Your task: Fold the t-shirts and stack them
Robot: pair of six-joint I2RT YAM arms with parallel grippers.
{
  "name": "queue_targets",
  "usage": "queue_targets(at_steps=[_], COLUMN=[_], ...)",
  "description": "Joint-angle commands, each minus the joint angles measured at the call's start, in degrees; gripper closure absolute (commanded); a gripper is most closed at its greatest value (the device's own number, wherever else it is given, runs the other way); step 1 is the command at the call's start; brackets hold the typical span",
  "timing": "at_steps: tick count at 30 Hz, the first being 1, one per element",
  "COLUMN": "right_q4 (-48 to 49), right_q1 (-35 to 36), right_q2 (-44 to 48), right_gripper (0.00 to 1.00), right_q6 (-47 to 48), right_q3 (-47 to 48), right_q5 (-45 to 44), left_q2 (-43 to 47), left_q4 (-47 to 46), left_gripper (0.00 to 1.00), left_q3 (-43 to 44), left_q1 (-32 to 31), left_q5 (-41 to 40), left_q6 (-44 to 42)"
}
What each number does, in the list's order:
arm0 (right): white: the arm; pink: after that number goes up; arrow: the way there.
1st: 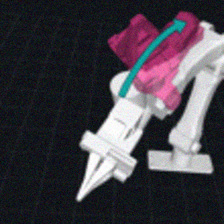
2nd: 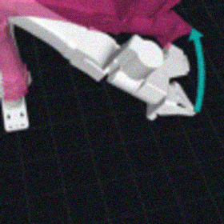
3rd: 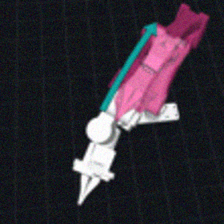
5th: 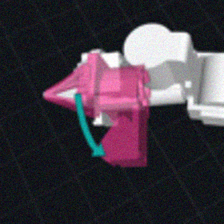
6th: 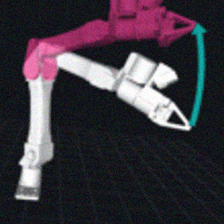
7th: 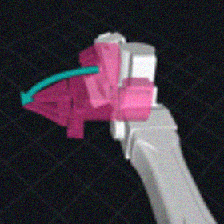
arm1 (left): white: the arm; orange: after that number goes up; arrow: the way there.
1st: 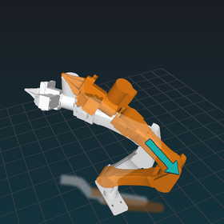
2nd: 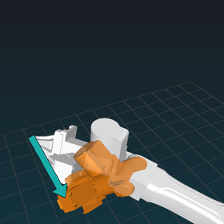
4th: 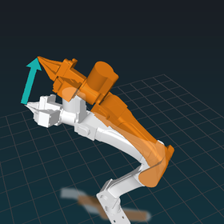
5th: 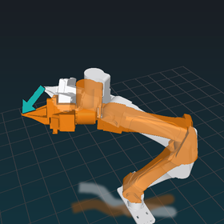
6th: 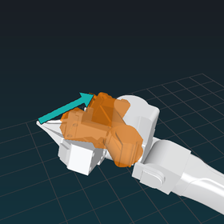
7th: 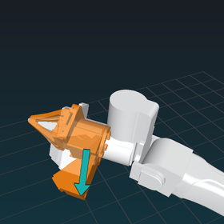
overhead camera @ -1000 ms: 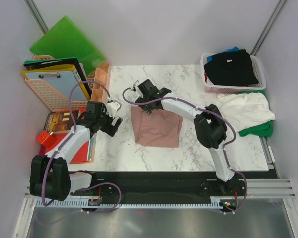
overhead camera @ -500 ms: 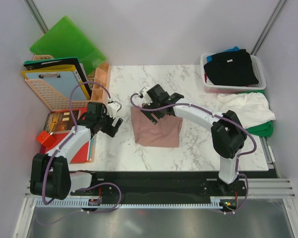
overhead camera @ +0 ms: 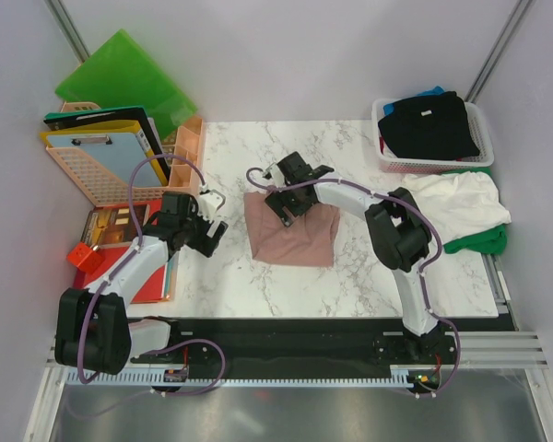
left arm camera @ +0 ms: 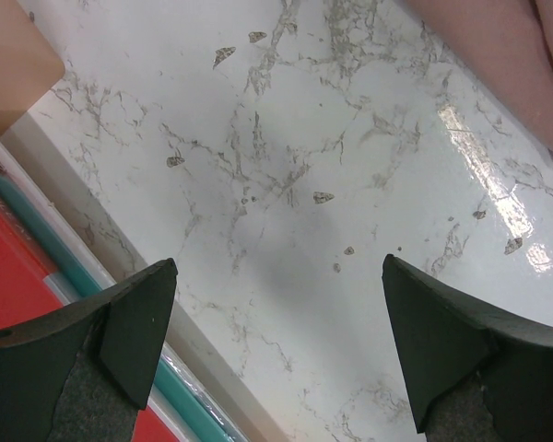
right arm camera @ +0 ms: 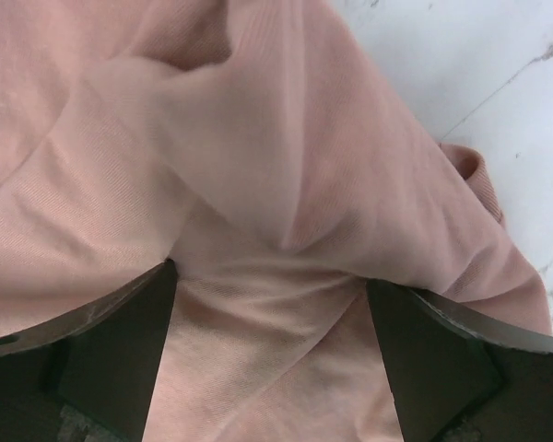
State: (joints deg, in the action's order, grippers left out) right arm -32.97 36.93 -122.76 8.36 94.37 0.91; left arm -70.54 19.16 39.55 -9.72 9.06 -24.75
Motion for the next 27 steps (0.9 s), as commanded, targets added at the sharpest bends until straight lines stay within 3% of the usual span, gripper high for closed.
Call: queue_targets(at_steps=[1, 3, 6, 12, 22, 27], right_q4=[0.72, -3.65, -7.70, -7.55, -3.33, -10.43], right_q1=[-1.15, -1.33, -1.33, -1.33, -1.07, -0.11], right_q2=[-4.75, -7.57, -11.00, -8.56, 16.22, 24.92], right_gripper=[0.08, 0.07, 0.05, 0.02, 0.02, 0.02], right_q6=[-1.15, 0.24, 1.91, 4.99, 11.50, 17.20], right_q3=[3.63, 6.34, 8.02, 6.97, 1.61, -1.72], right_q5=[8.82, 16.89, 21.23, 15.54, 7.00, 9.46], left_q2=[1.11, 0.67, 0.32, -0.64, 0.84, 1.46], left_q4=[-1.58, -1.67, -1.49, -1.75, -2.98, -4.57], left_gripper=[0.00, 0.00, 0.00, 0.00, 0.00, 0.00], left_q3=[-0.26, 0.00, 0.53, 0.44, -0.88, -1.67], left_q1=[0.31, 0.31, 0.31, 0.31, 0.31, 0.40], left_q5=[-0.71, -0.71, -1.15, -0.89, -2.29, -3.34], left_q6=[-0.21, -0.30, -0.56, -0.30, -0.74, -1.44])
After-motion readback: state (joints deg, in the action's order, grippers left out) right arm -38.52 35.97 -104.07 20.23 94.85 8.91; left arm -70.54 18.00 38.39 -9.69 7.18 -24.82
